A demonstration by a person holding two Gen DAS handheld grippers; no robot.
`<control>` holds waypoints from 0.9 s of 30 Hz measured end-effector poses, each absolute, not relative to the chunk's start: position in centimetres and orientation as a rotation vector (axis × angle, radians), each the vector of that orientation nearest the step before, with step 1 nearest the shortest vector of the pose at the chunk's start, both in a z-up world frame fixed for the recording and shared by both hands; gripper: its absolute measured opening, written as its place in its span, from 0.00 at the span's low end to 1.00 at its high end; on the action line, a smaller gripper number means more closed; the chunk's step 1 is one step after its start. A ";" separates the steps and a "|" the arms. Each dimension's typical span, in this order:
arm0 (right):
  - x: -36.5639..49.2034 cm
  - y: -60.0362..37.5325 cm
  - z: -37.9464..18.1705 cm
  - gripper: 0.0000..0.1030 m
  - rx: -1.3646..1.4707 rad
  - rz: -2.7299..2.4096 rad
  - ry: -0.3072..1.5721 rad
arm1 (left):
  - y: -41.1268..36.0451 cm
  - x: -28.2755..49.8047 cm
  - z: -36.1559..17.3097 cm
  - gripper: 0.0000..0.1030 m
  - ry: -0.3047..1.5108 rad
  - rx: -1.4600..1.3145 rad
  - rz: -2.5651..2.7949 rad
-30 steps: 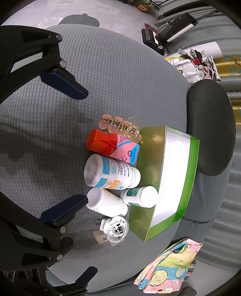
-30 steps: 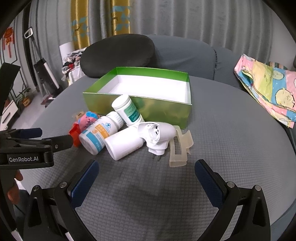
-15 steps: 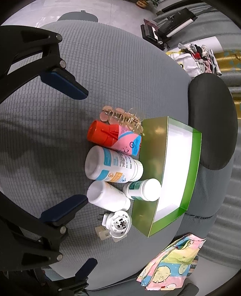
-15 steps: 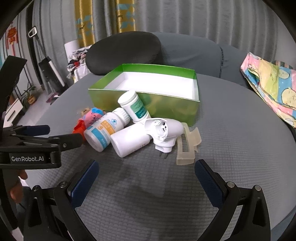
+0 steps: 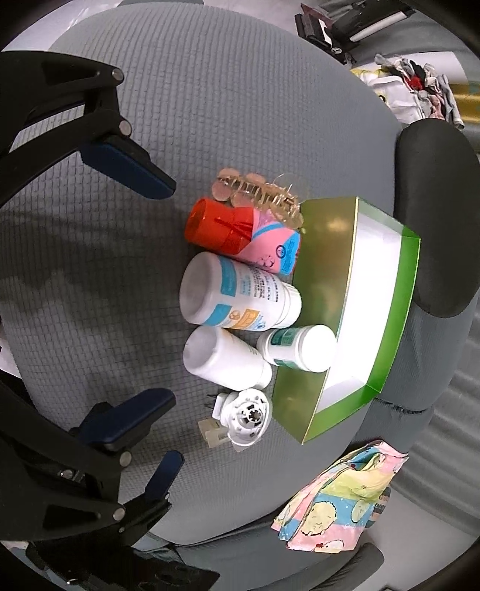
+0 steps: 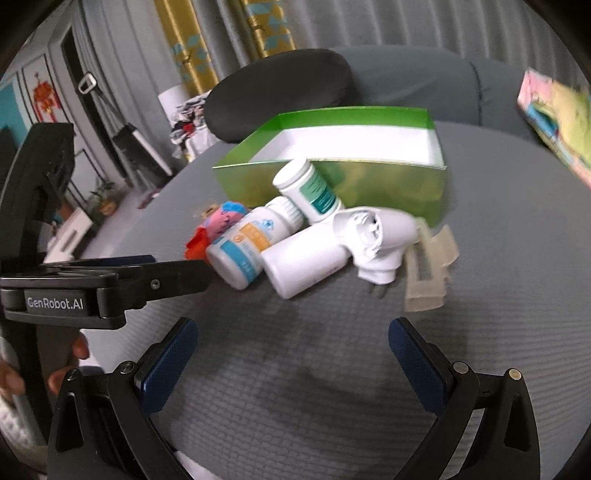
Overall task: Organize rigid objects
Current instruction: 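Close the right gripper on the white plug-in air freshener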
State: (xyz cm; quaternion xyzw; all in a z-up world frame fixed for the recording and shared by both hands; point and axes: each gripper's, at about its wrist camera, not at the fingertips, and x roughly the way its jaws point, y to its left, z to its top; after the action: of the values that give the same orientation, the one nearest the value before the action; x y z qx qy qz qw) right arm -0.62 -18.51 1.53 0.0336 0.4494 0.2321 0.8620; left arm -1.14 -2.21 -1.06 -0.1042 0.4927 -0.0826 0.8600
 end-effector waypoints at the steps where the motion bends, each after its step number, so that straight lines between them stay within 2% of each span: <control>1: -0.6 -18.5 1.5 1.00 0.075 0.491 0.944 | -2.3 -1.2 -1.2 0.99 1.036 -0.220 -0.180; 11: -0.9 -18.0 1.3 1.00 0.084 0.572 0.927 | -2.2 -1.1 -1.6 0.99 1.047 -0.244 -0.214; 24: 0.6 -23.0 1.6 1.00 0.128 0.478 0.883 | -8.2 1.8 -0.5 0.98 0.991 -0.156 -0.366; 27: 1.0 -23.5 1.4 0.98 0.132 0.477 0.876 | -9.5 2.7 -0.3 0.93 0.966 -0.125 -0.384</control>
State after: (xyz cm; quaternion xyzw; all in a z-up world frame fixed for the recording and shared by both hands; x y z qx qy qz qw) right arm 1.04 -23.49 1.42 0.0630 0.4196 0.2285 0.8762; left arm 2.65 -9.55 -0.26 -0.0596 0.4612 -0.1833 0.8661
